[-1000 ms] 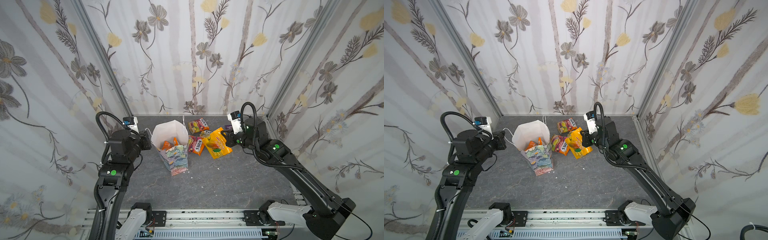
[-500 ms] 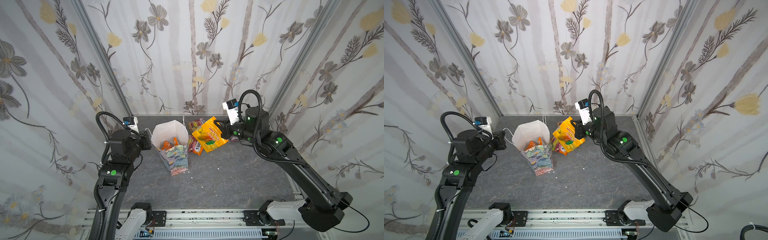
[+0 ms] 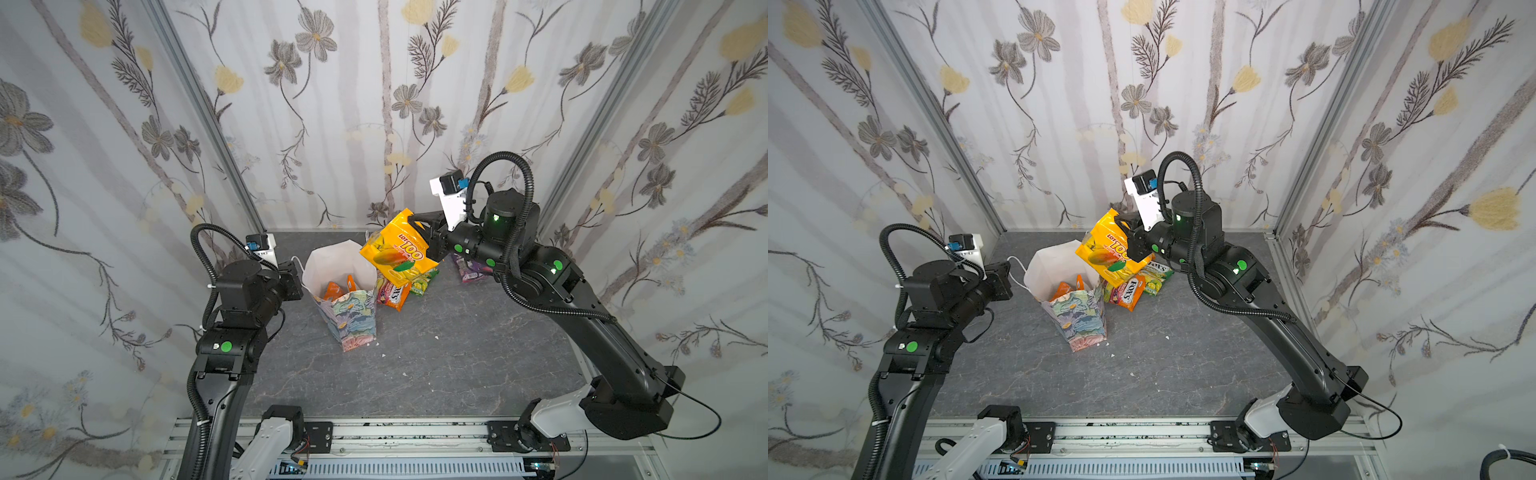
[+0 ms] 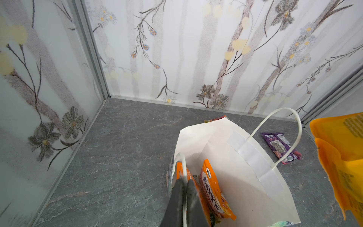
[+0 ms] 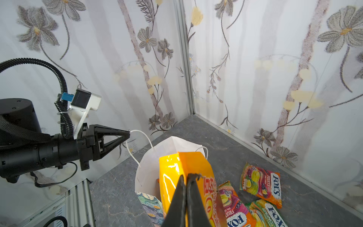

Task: Place the snacks into the paper bag
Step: Place the snack in the paper bag.

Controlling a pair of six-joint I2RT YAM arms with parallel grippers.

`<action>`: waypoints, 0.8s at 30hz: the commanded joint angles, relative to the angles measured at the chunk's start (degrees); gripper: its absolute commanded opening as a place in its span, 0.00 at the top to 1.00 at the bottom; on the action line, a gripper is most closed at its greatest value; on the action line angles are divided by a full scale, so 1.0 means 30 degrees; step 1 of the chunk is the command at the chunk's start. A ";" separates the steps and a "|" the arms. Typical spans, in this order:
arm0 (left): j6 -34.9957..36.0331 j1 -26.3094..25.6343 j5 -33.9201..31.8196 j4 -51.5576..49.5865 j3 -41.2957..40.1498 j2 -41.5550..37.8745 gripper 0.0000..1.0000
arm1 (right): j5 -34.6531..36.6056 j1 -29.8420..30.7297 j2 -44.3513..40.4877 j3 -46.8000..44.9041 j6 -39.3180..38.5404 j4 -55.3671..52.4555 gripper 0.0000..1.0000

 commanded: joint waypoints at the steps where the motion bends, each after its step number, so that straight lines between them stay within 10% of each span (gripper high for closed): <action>1: 0.0090 0.0031 0.0142 0.0406 -0.0062 -0.0053 0.94 | 0.0529 0.0741 0.0588 0.1107 -0.0574 0.1670 1.00; 24: 0.0071 -0.0020 0.0430 0.0422 -0.0189 -0.0184 0.93 | 0.4616 0.3760 0.5773 0.6001 0.0034 0.3420 1.00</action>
